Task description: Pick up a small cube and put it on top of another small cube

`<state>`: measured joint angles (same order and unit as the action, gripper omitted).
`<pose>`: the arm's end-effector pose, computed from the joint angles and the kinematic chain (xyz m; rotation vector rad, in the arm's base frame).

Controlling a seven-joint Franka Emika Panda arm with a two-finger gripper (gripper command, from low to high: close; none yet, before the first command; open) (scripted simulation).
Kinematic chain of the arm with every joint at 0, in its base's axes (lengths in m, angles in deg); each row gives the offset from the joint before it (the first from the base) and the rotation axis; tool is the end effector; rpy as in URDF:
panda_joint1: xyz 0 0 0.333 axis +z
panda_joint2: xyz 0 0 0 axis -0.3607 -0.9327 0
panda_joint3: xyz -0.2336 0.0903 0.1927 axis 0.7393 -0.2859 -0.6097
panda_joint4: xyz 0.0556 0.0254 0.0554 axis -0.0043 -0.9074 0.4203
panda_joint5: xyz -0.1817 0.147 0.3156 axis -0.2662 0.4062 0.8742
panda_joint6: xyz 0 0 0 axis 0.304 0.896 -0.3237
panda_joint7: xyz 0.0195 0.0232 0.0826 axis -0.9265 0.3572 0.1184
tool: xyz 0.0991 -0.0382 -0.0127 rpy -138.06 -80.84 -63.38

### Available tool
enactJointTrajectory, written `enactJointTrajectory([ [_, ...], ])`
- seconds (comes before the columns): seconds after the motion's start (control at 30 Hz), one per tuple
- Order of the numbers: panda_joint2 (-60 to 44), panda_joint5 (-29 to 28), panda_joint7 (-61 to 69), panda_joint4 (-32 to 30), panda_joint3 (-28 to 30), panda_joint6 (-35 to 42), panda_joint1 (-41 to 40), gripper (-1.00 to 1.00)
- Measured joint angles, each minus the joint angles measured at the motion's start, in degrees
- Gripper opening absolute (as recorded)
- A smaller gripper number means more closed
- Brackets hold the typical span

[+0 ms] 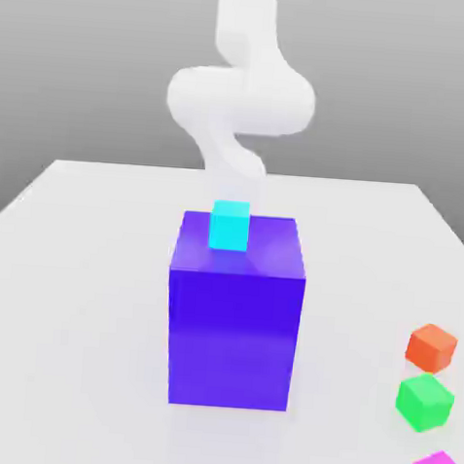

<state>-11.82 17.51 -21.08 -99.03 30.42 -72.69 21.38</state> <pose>0.3787 0.0157 0.6848 -2.5051 1.0160 -0.9735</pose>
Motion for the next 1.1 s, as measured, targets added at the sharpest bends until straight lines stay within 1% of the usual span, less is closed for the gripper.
enactJointTrajectory([
  [0.27, -16.9, -2.65, -1.83, 1.66, -5.36, -4.02, 0.94, 0.0],
  [0.57, -35.64, -7.1, -4.92, 3.52, -10.4, -8.35, 3.4, 0.0],
  [0.77, -48.15, -9.94, -6.87, 4.76, -11.73, -11.22, 6.8, 0.0],
  [1.0, -62.49, -11.54, -7.98, 6.15, -13.15, -14.75, 10.62, 0.0],
  [1.1, -68.67, -13.0, -9.02, 7.23, -12.29, -17.98, 12.33, 0.0],
])
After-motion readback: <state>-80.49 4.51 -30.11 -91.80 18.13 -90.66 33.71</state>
